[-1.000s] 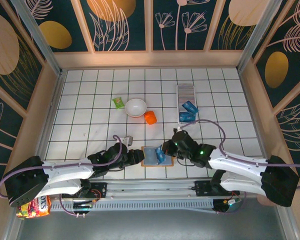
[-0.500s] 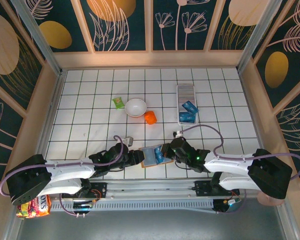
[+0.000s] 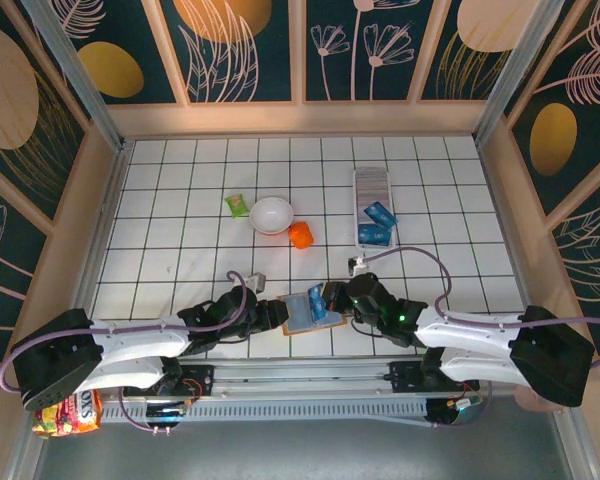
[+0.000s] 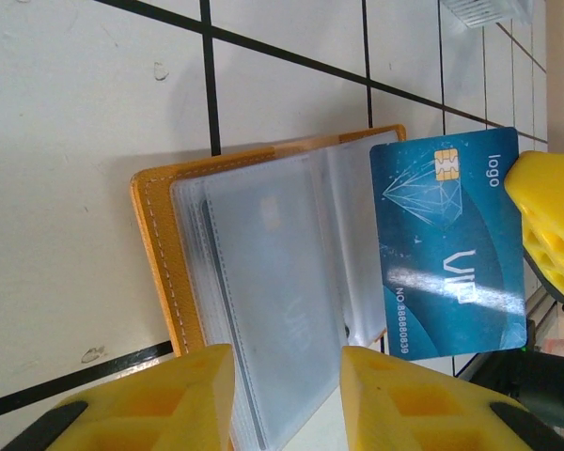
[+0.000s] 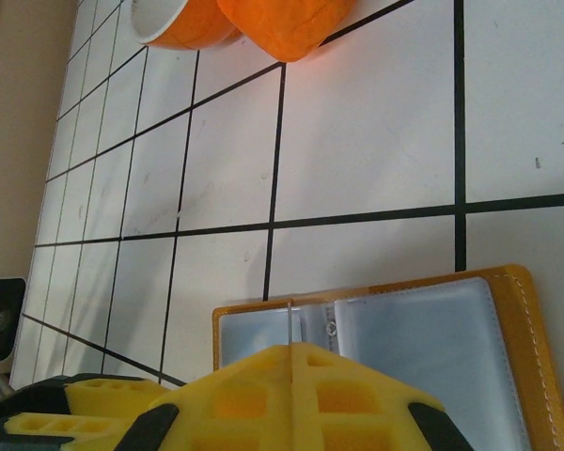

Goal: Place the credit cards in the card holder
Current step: Insert the credit card into the card slot.

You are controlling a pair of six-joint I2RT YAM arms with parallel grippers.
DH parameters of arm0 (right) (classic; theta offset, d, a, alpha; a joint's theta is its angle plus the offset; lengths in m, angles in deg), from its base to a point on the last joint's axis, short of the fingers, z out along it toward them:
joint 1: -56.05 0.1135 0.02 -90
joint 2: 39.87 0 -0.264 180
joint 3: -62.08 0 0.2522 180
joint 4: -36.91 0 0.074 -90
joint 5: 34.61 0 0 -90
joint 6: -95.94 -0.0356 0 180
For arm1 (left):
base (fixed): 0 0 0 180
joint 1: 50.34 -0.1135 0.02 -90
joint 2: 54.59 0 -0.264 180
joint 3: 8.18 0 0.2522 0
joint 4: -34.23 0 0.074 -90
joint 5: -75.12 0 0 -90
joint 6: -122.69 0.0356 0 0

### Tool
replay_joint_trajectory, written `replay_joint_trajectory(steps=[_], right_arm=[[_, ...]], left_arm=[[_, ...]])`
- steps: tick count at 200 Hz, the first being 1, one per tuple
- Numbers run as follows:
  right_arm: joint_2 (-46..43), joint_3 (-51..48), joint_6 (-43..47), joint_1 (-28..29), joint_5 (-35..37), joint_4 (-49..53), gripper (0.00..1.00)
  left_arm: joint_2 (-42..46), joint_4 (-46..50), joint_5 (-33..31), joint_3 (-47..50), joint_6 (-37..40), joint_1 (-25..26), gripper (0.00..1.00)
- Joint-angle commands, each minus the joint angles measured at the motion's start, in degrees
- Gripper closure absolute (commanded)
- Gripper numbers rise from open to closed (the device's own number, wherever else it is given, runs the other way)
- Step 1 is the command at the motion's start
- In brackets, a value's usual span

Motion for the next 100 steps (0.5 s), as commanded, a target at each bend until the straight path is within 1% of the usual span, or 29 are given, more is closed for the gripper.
replay_joint_trajectory(steps=[1, 26, 49, 100], right_arm=[[2.24, -0.67, 2.38, -0.19, 1.0, -5.19, 1.0], [5.27, -1.05, 2.4, -0.68, -0.44, -9.53, 1.0], [7.62, -0.78, 1.95, -0.79, -1.2, -10.43, 1.0], [7.49, -2.64, 1.44, -0.77, -0.42, -10.87, 1.0]], left_arm=[[-0.09, 0.84, -1.02, 0.32, -0.5, 0.4, 0.67], [-0.8, 0.6, -0.68, 0.38, -0.54, 0.43, 0.71], [-1.43, 0.49, -0.61, 0.34, -0.63, 0.39, 0.73], [-2.32, -0.22, -0.18, 0.59, -0.54, 0.43, 0.74]])
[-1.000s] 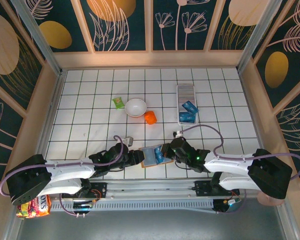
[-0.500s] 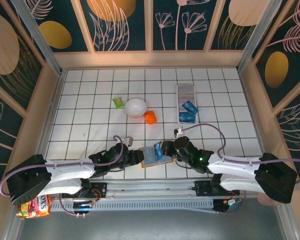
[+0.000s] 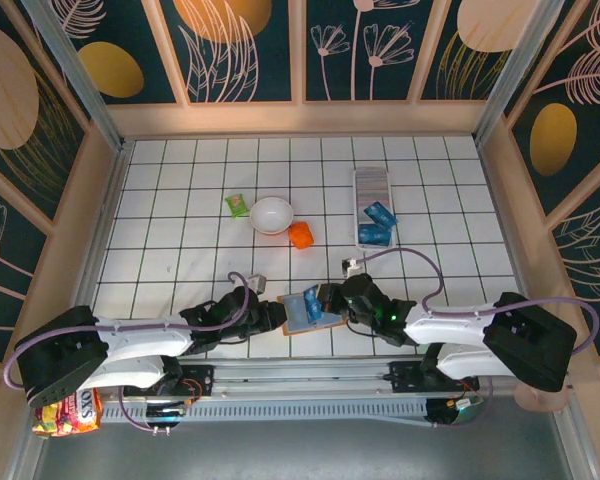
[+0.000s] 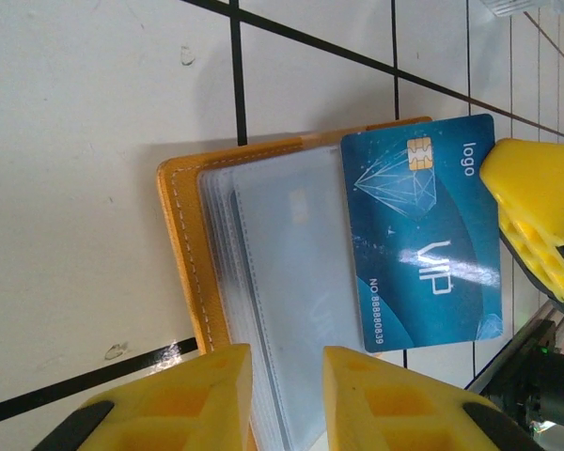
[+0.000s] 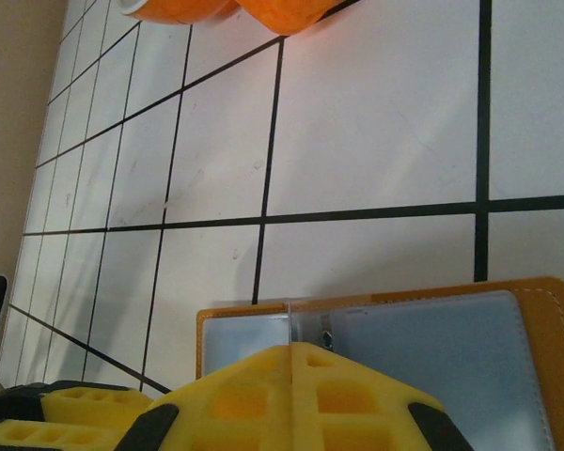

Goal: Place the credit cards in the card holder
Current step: Insert the credit card into the card slot.

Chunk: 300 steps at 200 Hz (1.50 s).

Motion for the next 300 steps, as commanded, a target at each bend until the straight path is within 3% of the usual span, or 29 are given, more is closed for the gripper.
replay_joint_trajectory(steps=[1, 178, 300], right_arm=[[-0.06, -1.42, 0.41, -0.35, 1.1, -2.06, 1.0], [-2.14, -5.47, -1.27, -0.8, 1.46, -4.88, 1.0], [2.26, -6.34, -2.68, 0.17, -0.5, -12.03, 1.0]], left_arm=[[-0.46, -0.22, -0.24, 0.59, -0.52, 0.43, 0.74], [-0.37, -1.17, 0.28, 0.86, -0.96, 0.43, 0.77], [-1.32, -2.57, 0.84, 1.39, -1.33, 0.43, 0.78]])
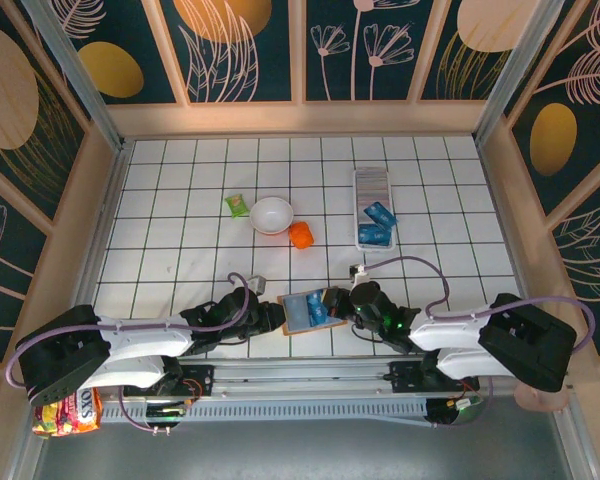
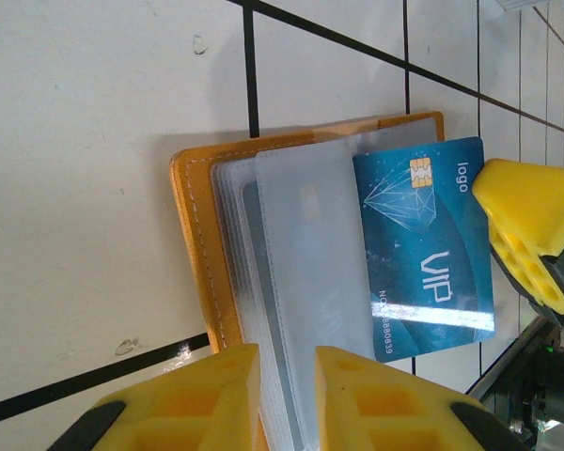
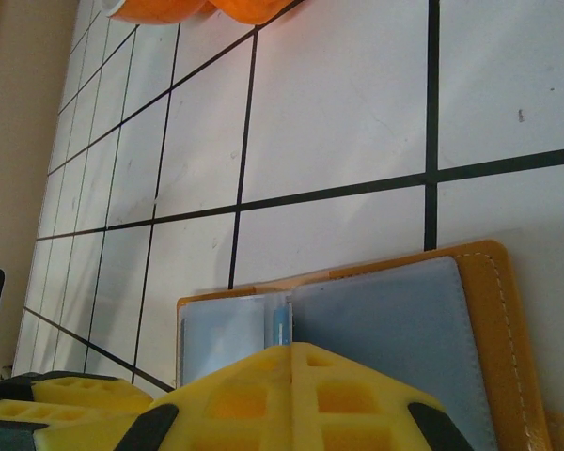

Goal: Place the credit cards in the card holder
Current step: Insert the credit card into the card slot.

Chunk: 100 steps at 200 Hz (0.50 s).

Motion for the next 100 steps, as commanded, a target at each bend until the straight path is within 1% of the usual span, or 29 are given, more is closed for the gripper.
replay_joint_trajectory(steps=[1, 74, 100], right_arm=[[1.75, -0.31, -0.71, 0.5, -0.11, -3.28, 1.0], [3.46, -0.22, -1.33, 1.02, -1.21, -6.27, 1.0], [3.64, -1.32, -1.22, 1.22, -2.09, -10.17, 1.0]], left_arm=[[-0.78, -1.84, 0.57, 0.84, -1.06, 0.43, 0.78], [-2.52, -1.68, 0.09, 0.84, -0.64, 0.39, 0.81], [-3.33, -1.34, -0.28, 0.93, -0.35, 0.37, 0.82]])
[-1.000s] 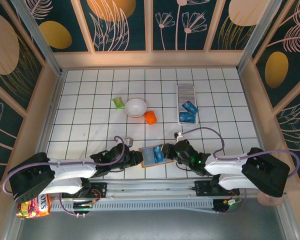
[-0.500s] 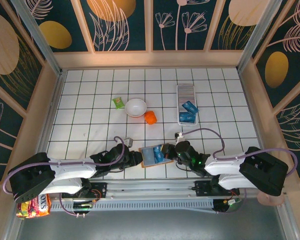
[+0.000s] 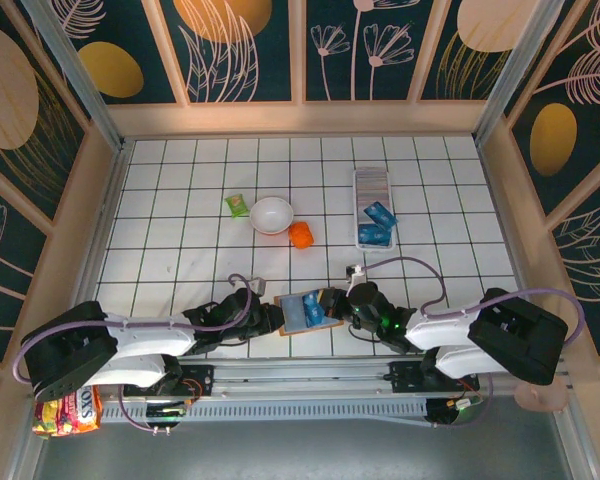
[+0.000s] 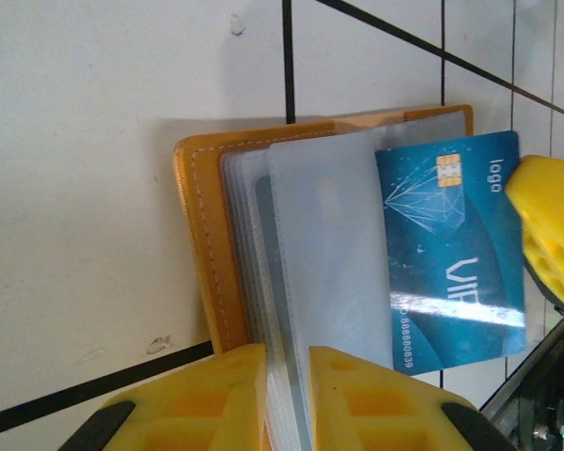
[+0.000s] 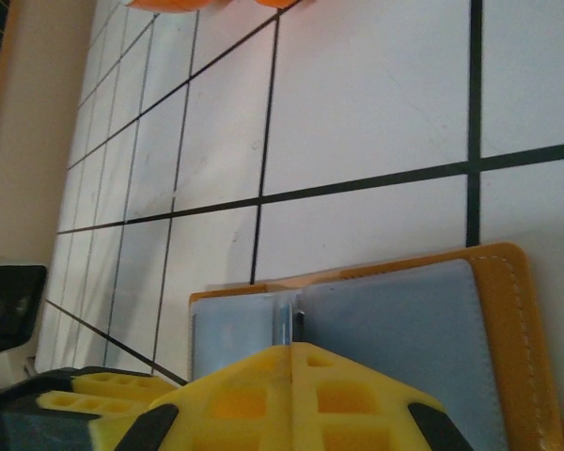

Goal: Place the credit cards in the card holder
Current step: Insert the credit card into the card slot.

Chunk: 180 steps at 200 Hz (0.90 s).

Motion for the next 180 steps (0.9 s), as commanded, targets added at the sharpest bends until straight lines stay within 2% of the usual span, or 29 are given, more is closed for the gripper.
replay_joint_trajectory(steps=[1, 128, 180], right_arm=[[0.58, -1.28, -0.17, 0.66, -0.78, -4.96, 1.0], [2.19, -4.11, -4.81, 0.3, -3.32, -17.18, 1.0], [5.08, -4.22, -5.43, -1.0, -4.81, -18.5, 1.0]], left_arm=[[-0.86, -0.94, -0.3, 0.75, -0.2, 0.4, 0.82], [-1.64, -0.47, -0.74, 1.28, -0.07, 0.43, 0.84], [-0.87, -0.33, -0.83, 1.72, -0.15, 0.41, 0.84]])
